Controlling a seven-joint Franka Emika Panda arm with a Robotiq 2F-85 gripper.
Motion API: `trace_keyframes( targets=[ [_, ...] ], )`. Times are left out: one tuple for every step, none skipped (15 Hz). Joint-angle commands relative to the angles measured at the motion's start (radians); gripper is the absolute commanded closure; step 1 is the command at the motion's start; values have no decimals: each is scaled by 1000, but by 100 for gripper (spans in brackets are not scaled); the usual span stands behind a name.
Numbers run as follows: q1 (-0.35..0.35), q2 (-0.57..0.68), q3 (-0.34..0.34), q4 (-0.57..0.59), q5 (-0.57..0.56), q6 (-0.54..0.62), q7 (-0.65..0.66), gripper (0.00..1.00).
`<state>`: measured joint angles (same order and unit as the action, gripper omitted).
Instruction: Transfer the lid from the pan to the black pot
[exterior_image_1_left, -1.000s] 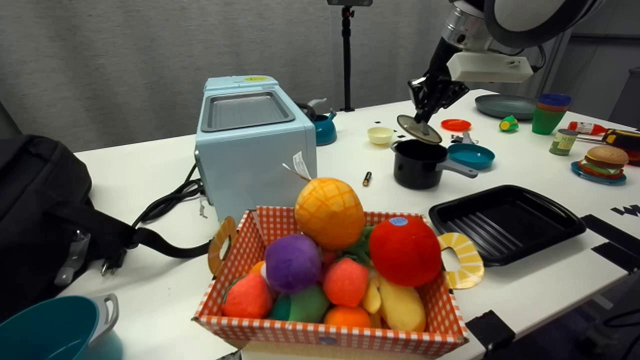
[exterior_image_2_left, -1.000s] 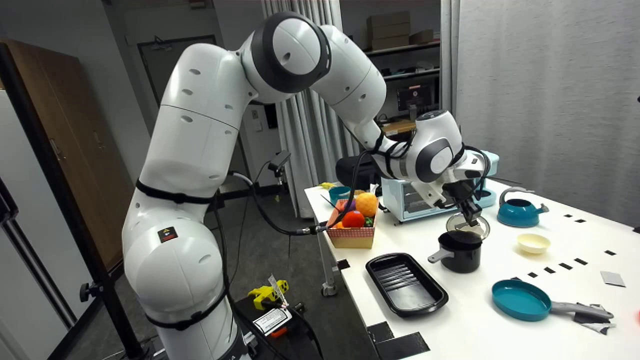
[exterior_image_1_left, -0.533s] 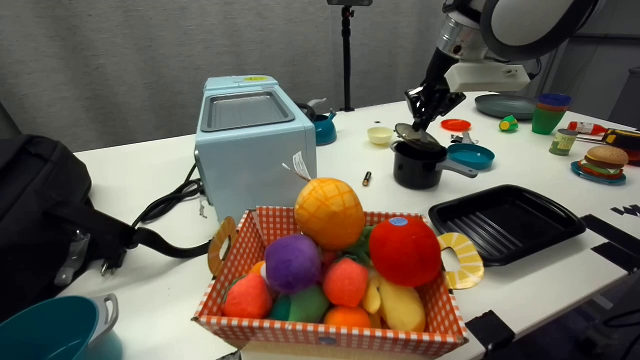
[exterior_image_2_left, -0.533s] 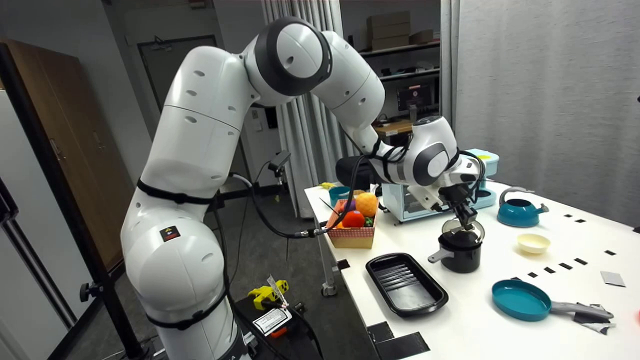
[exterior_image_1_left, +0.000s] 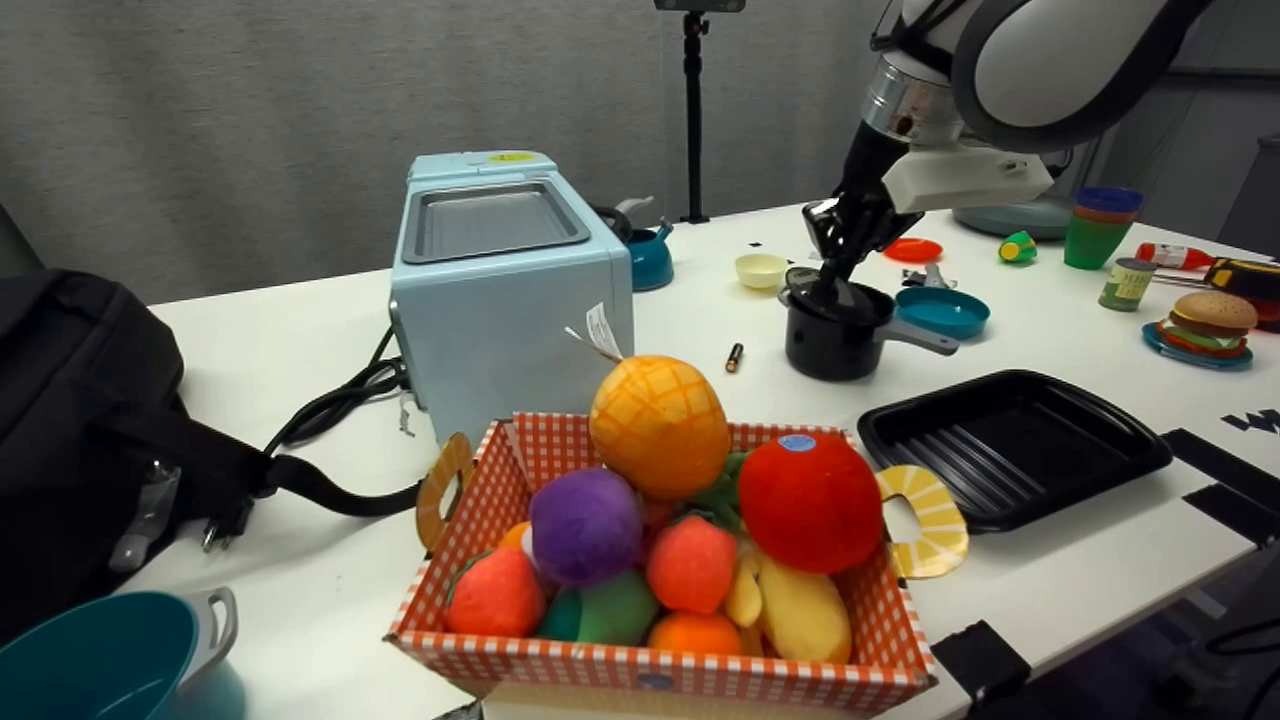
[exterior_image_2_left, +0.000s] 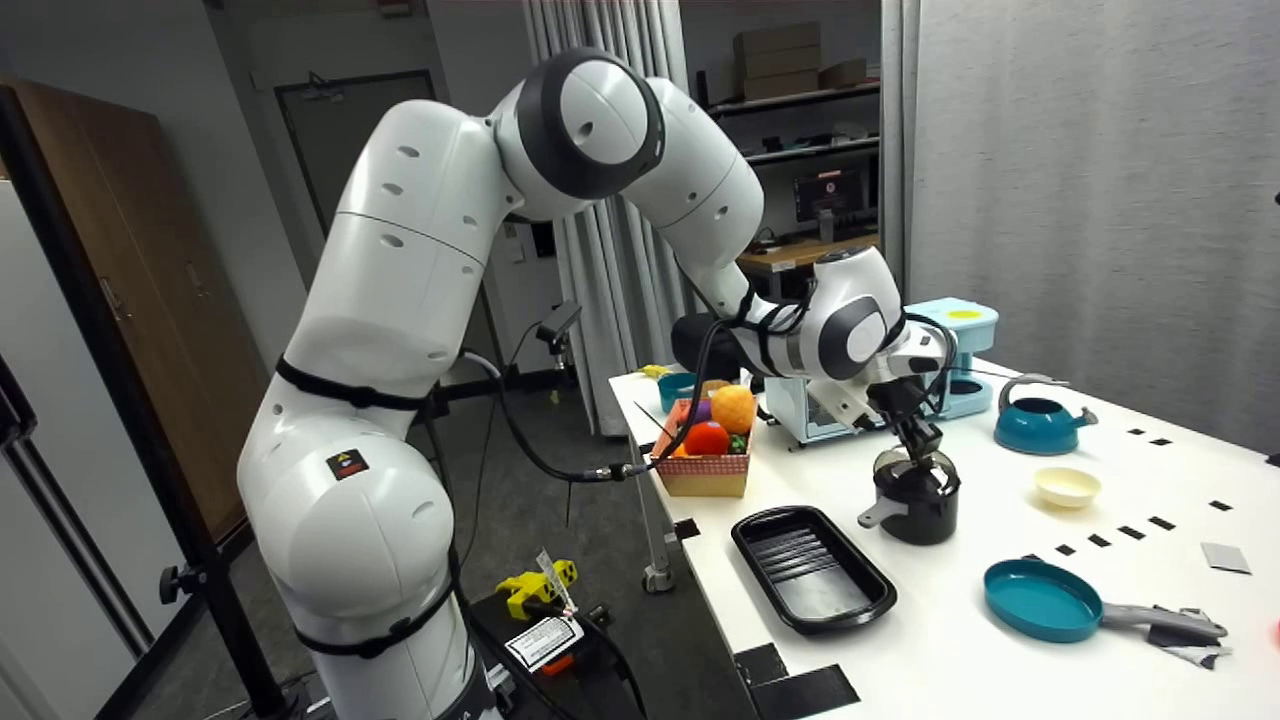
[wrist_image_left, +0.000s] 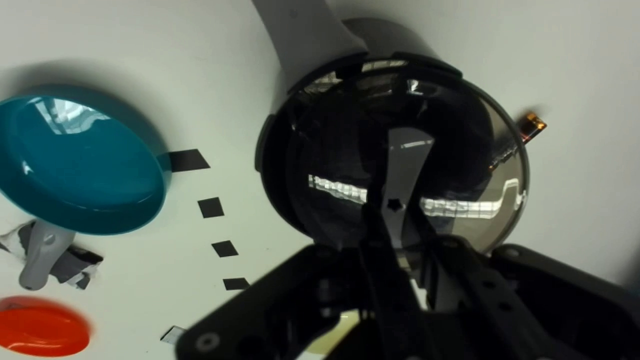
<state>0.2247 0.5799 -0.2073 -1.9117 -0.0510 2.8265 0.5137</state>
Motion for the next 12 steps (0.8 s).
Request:
trace_keyframes(
  targets=[
    [12,12,-32,20,-11,-22,-3,96],
    [12,15,-37,23,-11,-24,-3,96],
    [10,17,-41,26,-10,-26,-3,96],
    [9,20,-44,29,-9,-30,-3,96],
    [10,22,-49,33,-10,-38,-2,96],
    [10,22,-51,34,-10,-45,-2,60],
    [11,23,-54,35,-12,-47,0,58],
    [11,23,-55,35,-12,-49,0,52],
    [9,22,-56,34,-12,-54,-1,45],
    [14,23,-58,32,-14,-54,5,37],
    [13,21,-59,31,-14,-55,6,30],
    [7,17,-57,29,-11,-57,1,21]
  ],
)
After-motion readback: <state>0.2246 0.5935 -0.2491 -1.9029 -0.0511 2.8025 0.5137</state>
